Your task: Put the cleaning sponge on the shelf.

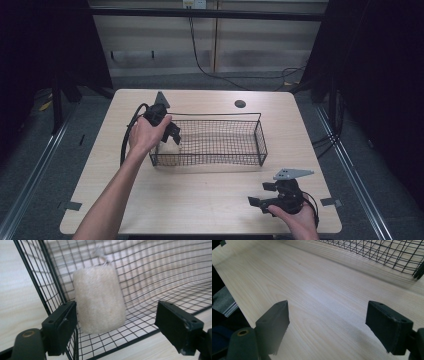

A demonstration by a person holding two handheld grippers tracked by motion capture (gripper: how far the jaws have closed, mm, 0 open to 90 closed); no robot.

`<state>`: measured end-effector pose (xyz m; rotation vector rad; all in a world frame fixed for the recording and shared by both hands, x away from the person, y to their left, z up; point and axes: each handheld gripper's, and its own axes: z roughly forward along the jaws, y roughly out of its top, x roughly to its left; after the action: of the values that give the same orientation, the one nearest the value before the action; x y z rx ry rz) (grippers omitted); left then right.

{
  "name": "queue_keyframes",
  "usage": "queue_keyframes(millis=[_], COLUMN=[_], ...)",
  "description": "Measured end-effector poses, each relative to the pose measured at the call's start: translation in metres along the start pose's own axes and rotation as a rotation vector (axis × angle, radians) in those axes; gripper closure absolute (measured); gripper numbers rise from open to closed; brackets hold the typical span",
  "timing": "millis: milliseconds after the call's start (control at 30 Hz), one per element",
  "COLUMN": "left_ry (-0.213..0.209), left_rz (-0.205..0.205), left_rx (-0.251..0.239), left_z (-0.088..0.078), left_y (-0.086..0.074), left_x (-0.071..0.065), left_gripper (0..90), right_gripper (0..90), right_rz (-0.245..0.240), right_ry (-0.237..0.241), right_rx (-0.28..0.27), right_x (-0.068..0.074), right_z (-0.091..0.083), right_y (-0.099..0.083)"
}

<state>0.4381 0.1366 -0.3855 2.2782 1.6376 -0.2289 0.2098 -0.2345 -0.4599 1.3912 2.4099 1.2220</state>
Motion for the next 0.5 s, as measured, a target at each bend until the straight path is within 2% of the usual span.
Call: queue_keyframes(millis=[67,100,167,200,233,300,433,500], left_ry=[-0.004,-0.005,-0.052,-0.052,-0.067,-0.088,-0.121,-0.140], left_rz=[-0.004,0.011,0.041,0.041,0.061,0.096,0.125,0.166], left_rx=[-0.002,0.000,-0.029,-0.029,-0.026,-0.056,-0.071,-0.080], left_z=[-0.002,-0.002,-0.004,-0.004,-0.005,-0.010,-0.015,-0.019], left_y=[-0.001,-0.003,-0.008,-0.008,-0.009,-0.013,-0.018,-0.023], left_x=[0.002,0.002,0.004,0.004,0.005,0.009,0.011,0.012], left_gripper=[16.1,16.7,17.2,16.8,16.8,16.9,18.4,19.3], right_gripper=[18.8,18.8,18.8,18.8,18.8,18.8,18.6,18.5], right_rz=[-0.001,-0.003,0.000,0.000,0.000,-0.004,0.001,0.000], right_ry=[-0.001,-0.001,-0.002,-0.002,-0.002,-0.003,-0.002,-0.003], right_rx=[0.002,0.002,0.000,0.001,0.001,0.000,0.001,0.001], right_x=[0.000,0.000,0.000,0.000,0.000,0.000,0.000,0.000], right_z=[0.000,0.000,0.000,0.001,0.001,0.001,0.000,0.000], right_y=[0.000,0.000,0.000,0.000,0.000,0.000,0.000,0.000])
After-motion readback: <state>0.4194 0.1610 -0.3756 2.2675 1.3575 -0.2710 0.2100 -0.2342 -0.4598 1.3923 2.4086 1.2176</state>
